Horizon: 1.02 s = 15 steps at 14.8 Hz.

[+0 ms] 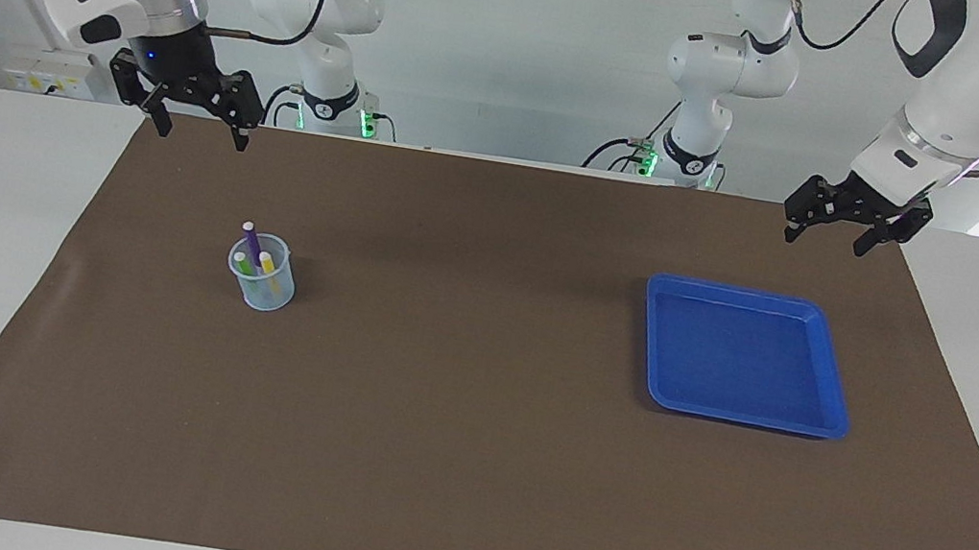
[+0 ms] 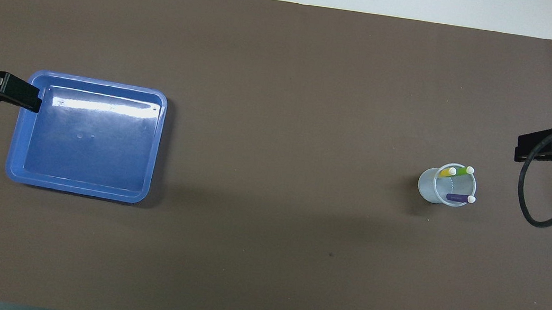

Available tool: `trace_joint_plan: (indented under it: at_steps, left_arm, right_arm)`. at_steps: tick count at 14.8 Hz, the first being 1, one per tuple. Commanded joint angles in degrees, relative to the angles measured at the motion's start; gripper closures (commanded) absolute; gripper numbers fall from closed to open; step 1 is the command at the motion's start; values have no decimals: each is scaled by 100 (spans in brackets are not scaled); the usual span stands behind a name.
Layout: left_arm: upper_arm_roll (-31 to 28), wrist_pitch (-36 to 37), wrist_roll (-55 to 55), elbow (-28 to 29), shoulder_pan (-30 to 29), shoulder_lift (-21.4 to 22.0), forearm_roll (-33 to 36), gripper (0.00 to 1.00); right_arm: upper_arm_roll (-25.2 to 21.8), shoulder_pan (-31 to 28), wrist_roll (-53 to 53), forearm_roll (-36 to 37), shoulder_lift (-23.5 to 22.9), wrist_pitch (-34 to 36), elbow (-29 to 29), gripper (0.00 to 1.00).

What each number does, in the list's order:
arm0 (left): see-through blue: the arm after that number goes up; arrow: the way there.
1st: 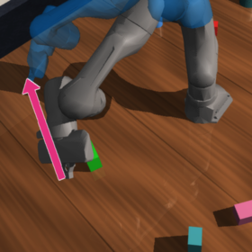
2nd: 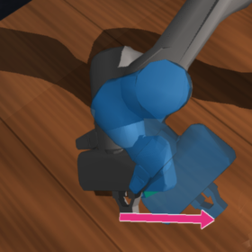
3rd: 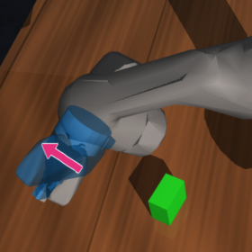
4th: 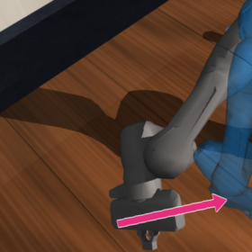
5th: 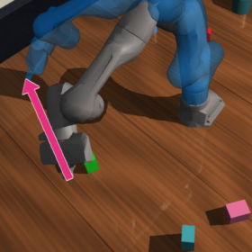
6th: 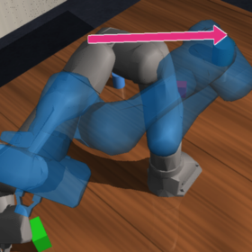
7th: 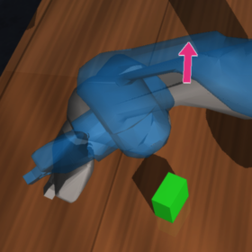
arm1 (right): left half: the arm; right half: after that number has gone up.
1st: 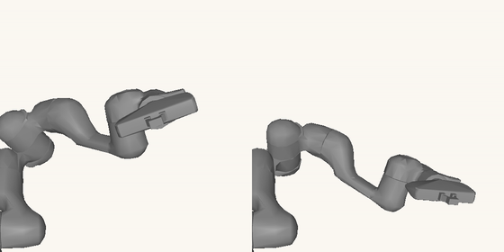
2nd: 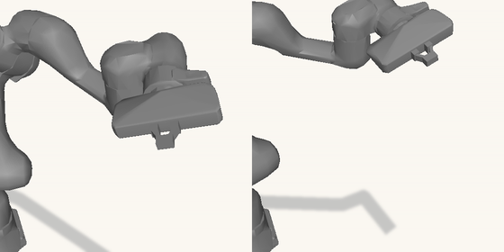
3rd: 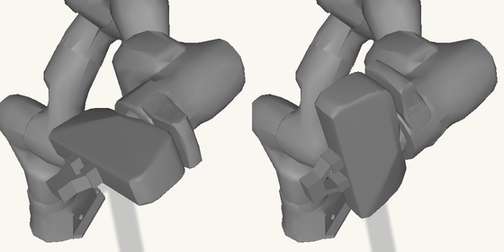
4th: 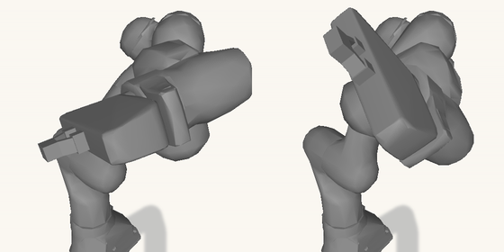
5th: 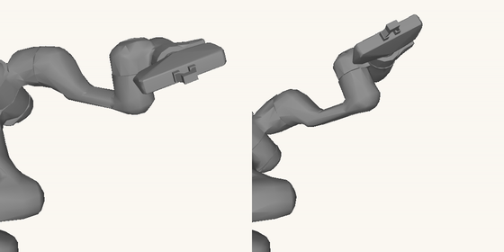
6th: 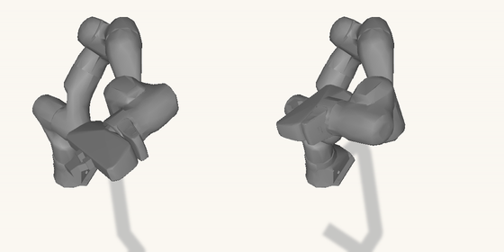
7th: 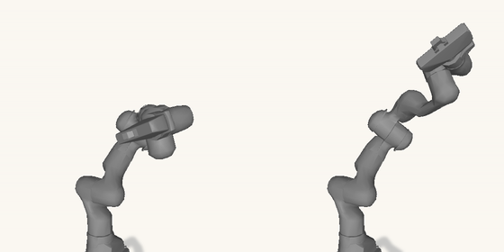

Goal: Right arm passes pens to left for tray arrangement
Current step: 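Move the right gripper toward the clear cup of markers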

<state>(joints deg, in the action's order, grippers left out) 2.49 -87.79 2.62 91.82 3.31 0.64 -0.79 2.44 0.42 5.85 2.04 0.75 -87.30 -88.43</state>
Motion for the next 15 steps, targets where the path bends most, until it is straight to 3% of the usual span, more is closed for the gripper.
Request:
trace_joint_plan:
  at_steps: [1, 8, 12, 15]
  left_arm:
    - [-47, -54, 54, 170, 20, 147, -18, 0]
    - [-47, -36, 54, 170, 29, 147, -18, 0]
    - [-47, -80, 54, 170, 20, 147, -18, 0]
    - [-47, -71, 54, 170, 20, 147, -18, 0]
  right_arm:
    - [2, -42, -155, -89, 48, 55, -16, 0]
    - [2, -68, -155, -107, 144, -15, -261, 0]
    - [2, -24, -172, -168, 443, -1015, -1166, 0]
    - [2, 28, -172, -160, 400, -1797, -1702, 0]
